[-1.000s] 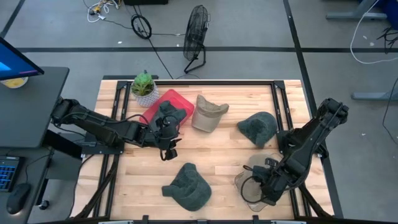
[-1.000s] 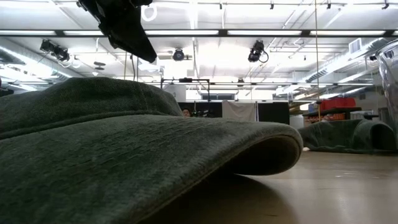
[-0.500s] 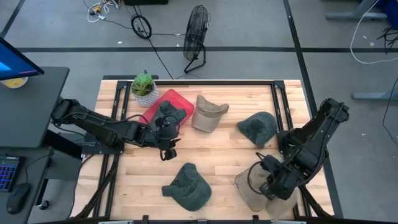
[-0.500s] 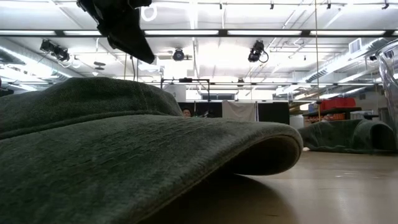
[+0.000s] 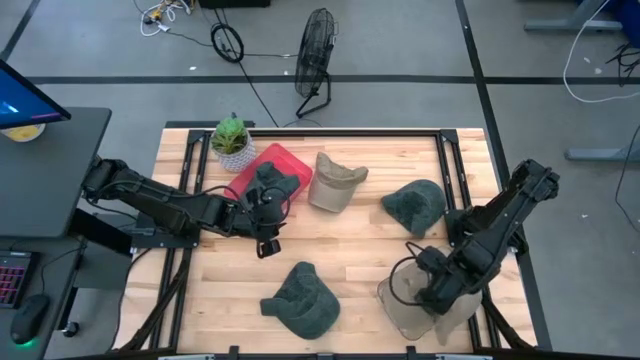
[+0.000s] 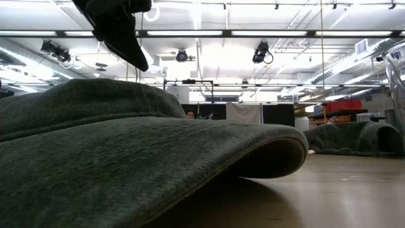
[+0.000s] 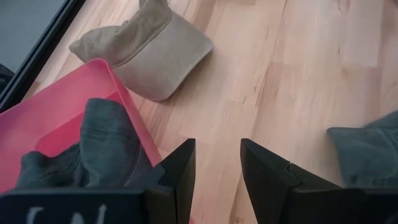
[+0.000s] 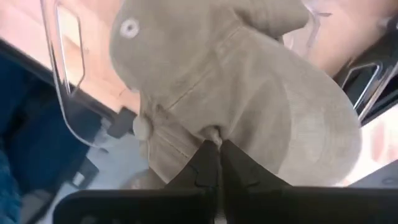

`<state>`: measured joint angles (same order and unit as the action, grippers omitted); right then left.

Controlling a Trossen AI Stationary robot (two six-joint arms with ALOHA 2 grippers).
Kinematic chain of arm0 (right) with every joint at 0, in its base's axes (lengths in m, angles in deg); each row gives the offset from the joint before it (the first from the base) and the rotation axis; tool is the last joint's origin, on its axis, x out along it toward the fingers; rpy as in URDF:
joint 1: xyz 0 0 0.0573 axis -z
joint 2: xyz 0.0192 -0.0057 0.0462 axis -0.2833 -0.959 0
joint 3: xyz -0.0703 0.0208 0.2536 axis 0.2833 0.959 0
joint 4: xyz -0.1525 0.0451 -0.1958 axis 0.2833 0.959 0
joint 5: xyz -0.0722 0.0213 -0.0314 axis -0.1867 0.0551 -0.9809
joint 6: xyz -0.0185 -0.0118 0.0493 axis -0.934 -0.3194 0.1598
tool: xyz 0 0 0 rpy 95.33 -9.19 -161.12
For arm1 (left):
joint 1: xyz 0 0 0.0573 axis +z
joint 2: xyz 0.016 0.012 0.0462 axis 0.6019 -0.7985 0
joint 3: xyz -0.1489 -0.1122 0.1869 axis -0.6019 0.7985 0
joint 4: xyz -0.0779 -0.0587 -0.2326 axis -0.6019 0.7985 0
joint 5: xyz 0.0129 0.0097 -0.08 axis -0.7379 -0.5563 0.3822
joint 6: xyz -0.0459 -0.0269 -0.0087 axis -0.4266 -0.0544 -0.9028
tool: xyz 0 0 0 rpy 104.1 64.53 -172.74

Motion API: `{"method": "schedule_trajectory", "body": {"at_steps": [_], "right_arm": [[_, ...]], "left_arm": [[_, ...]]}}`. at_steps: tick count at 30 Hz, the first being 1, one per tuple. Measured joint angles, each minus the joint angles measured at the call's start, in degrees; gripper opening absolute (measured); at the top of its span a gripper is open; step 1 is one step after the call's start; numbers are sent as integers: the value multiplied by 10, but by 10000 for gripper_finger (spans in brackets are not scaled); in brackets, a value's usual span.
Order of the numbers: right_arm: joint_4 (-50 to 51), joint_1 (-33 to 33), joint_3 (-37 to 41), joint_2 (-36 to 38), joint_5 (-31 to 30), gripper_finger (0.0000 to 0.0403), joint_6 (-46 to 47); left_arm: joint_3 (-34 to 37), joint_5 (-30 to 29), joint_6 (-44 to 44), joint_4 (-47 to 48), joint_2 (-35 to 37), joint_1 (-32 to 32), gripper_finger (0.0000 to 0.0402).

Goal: Pick & Place hat
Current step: Put the bottom gray cap into the transparent bin

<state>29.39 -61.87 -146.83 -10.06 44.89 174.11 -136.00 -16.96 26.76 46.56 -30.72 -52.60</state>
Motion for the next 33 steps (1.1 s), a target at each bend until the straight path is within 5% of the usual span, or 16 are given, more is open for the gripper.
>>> {"method": "schedule_trajectory", "body": {"at_steps": [14, 33], "right_arm": [[14, 29, 0, 2, -47, 6, -191], [4, 17, 0, -98, -74, 37, -262]], "left_arm": [[0, 0, -1, -4, 0, 0, 131], [0, 0, -1, -4, 0, 0, 131]]}}
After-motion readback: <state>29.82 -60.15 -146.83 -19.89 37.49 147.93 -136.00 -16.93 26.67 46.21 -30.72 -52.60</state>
